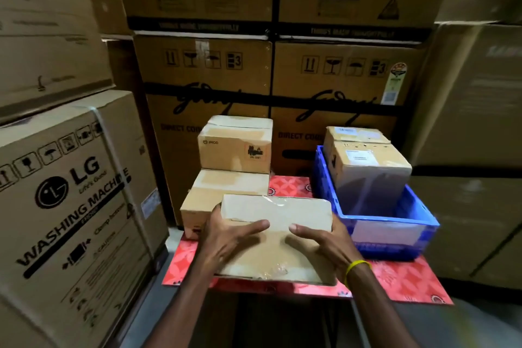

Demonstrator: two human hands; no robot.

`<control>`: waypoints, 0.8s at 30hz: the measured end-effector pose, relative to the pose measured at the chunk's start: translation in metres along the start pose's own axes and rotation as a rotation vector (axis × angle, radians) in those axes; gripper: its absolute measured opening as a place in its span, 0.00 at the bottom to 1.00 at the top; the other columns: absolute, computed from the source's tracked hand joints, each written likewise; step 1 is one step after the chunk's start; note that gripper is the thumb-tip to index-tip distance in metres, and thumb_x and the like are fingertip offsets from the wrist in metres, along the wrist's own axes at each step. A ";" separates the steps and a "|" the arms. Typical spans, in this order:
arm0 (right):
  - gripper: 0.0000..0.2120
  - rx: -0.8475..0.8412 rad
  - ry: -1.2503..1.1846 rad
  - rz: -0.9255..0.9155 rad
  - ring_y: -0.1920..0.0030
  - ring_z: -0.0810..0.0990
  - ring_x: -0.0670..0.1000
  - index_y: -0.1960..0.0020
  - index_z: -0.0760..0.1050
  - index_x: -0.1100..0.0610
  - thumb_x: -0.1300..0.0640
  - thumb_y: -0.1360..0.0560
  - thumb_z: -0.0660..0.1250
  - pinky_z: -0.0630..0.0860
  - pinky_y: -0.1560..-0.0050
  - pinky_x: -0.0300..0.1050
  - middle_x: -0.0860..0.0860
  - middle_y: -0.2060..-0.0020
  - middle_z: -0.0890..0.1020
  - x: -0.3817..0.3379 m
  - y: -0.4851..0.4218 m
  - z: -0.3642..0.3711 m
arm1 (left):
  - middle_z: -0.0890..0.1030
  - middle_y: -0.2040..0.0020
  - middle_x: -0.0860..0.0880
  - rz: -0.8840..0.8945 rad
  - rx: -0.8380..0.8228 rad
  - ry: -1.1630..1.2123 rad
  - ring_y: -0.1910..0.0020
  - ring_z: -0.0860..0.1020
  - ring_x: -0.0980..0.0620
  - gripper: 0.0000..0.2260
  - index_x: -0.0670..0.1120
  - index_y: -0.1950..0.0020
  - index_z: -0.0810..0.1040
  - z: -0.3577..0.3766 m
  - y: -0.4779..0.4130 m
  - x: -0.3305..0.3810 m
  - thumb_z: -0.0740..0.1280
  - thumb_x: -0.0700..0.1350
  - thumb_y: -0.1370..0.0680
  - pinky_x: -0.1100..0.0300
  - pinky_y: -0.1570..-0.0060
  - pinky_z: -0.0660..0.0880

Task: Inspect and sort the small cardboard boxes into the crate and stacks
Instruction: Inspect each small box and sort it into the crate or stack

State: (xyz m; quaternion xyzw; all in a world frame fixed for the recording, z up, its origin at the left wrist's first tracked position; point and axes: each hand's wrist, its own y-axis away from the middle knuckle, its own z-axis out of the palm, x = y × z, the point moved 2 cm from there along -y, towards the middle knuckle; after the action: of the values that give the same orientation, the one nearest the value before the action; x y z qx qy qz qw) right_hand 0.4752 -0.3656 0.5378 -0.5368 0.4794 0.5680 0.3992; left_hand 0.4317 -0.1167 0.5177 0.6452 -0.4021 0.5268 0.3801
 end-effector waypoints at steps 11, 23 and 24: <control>0.35 0.234 0.009 0.000 0.49 0.86 0.52 0.44 0.80 0.52 0.52 0.47 0.90 0.84 0.51 0.46 0.50 0.50 0.88 0.005 0.002 0.005 | 0.83 0.41 0.50 0.098 0.057 -0.432 0.44 0.80 0.46 0.53 0.50 0.29 0.72 0.004 0.002 0.032 0.80 0.72 0.48 0.54 0.51 0.78; 0.24 0.274 -0.065 0.056 0.60 0.89 0.46 0.44 0.81 0.58 0.65 0.37 0.85 0.82 0.63 0.38 0.53 0.52 0.88 0.020 0.033 -0.001 | 0.83 0.39 0.47 0.136 0.005 -0.575 0.43 0.80 0.45 0.47 0.48 0.31 0.73 0.001 0.021 0.033 0.79 0.71 0.42 0.55 0.49 0.77; 0.22 0.255 -0.099 0.078 0.63 0.88 0.45 0.45 0.81 0.60 0.69 0.35 0.83 0.81 0.66 0.37 0.54 0.53 0.88 0.021 0.034 -0.002 | 0.83 0.39 0.48 0.147 0.001 -0.582 0.44 0.80 0.47 0.47 0.49 0.31 0.74 0.000 0.022 0.033 0.79 0.72 0.42 0.56 0.50 0.77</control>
State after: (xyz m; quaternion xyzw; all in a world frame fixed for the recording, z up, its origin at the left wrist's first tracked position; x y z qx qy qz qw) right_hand 0.4401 -0.3762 0.5210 -0.4340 0.5478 0.5435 0.4649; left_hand 0.4151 -0.1293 0.5514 0.7386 -0.5395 0.3459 0.2093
